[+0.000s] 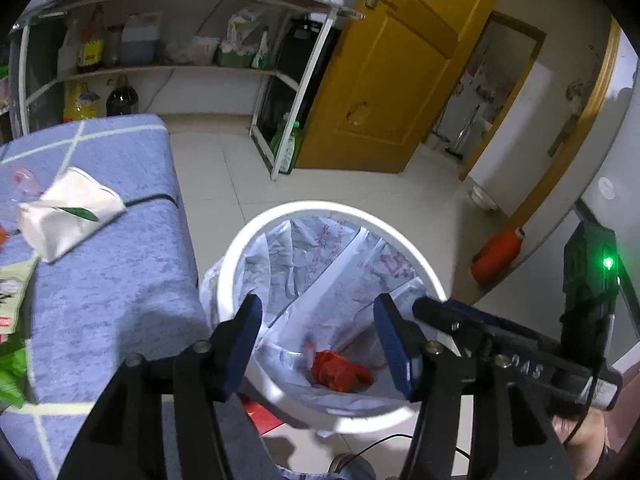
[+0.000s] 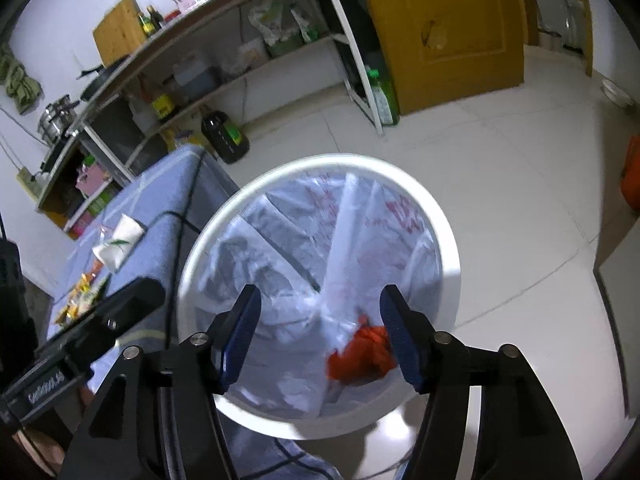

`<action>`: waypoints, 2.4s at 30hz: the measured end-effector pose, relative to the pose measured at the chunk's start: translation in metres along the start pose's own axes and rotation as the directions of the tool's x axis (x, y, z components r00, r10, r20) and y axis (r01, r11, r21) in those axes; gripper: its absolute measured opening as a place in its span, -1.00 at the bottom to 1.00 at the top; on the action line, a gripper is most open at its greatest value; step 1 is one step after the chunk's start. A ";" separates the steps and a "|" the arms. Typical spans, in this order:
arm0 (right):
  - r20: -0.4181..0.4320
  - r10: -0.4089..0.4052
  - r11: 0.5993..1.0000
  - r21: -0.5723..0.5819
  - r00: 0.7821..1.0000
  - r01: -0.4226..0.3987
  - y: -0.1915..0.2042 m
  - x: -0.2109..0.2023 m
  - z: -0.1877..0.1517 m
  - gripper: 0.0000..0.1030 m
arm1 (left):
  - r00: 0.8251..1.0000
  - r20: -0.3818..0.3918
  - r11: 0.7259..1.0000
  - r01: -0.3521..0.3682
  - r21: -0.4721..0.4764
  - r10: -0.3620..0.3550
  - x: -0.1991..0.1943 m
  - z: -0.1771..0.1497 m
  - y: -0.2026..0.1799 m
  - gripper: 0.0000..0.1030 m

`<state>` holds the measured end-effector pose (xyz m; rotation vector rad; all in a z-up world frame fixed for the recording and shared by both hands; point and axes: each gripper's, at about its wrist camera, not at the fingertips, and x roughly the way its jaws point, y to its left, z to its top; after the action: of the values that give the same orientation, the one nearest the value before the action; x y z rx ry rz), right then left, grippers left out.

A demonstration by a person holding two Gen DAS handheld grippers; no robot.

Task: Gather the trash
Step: 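Open both tools to drop the cup and red bag into the bin, then move both tools back over the snack packets on the table, then grasp a yellow snack packet with the left tool while the right tool grasps the green packet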

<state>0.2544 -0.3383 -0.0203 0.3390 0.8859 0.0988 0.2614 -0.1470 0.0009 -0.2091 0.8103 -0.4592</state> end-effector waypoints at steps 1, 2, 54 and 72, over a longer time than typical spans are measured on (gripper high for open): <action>0.017 0.012 1.000 -0.011 1.000 -0.012 0.005 -0.005 0.001 0.21 | 1.000 0.017 1.000 0.003 0.006 -0.003 -0.010 -0.001 0.000 0.17; 0.043 0.030 0.999 -0.033 0.999 -0.029 0.013 -0.012 0.001 0.21 | 0.999 0.032 1.000 0.001 0.011 -0.001 -0.018 -0.003 0.001 0.17; -0.336 0.203 0.770 -0.525 0.920 -0.362 0.294 0.099 -0.079 0.04 | 0.888 0.048 0.854 -0.424 -0.301 0.458 -0.168 -0.091 0.215 -0.40; -0.317 0.246 0.737 -0.553 0.916 -0.389 0.276 0.063 -0.084 -0.43 | 0.895 0.092 0.871 -0.395 -0.292 0.436 -0.178 -0.090 0.204 -0.40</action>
<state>0.2441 -0.0433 -0.0248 -0.1389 0.9604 0.7473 0.1524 0.1157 -0.0164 -0.3062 0.7358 0.0787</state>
